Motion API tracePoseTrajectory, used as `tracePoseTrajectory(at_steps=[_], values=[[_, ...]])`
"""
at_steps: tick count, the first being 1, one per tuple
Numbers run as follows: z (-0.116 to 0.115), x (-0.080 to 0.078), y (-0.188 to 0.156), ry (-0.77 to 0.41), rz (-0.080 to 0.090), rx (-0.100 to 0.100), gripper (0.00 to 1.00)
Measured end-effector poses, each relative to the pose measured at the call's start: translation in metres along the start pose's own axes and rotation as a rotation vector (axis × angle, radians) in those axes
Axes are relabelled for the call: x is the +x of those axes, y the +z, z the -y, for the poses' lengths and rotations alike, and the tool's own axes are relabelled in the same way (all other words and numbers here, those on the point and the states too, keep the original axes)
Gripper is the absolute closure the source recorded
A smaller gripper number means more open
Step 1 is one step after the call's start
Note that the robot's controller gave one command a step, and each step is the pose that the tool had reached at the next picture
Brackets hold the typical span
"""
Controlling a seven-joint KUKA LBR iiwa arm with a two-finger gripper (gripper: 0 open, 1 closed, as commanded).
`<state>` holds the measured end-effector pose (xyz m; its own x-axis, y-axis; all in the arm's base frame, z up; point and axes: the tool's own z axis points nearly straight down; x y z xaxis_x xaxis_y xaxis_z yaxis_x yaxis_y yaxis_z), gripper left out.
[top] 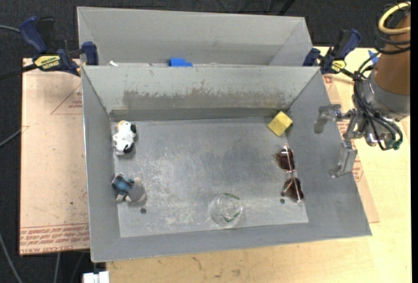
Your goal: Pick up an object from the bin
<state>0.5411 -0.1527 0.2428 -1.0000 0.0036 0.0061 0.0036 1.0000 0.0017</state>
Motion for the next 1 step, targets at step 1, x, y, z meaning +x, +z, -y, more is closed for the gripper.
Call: tracePoseTrajectory(at_steps=[1], values=[[-0.0006,-0.0015,-0.0047,-0.003,0.008,0.002,0.00]])
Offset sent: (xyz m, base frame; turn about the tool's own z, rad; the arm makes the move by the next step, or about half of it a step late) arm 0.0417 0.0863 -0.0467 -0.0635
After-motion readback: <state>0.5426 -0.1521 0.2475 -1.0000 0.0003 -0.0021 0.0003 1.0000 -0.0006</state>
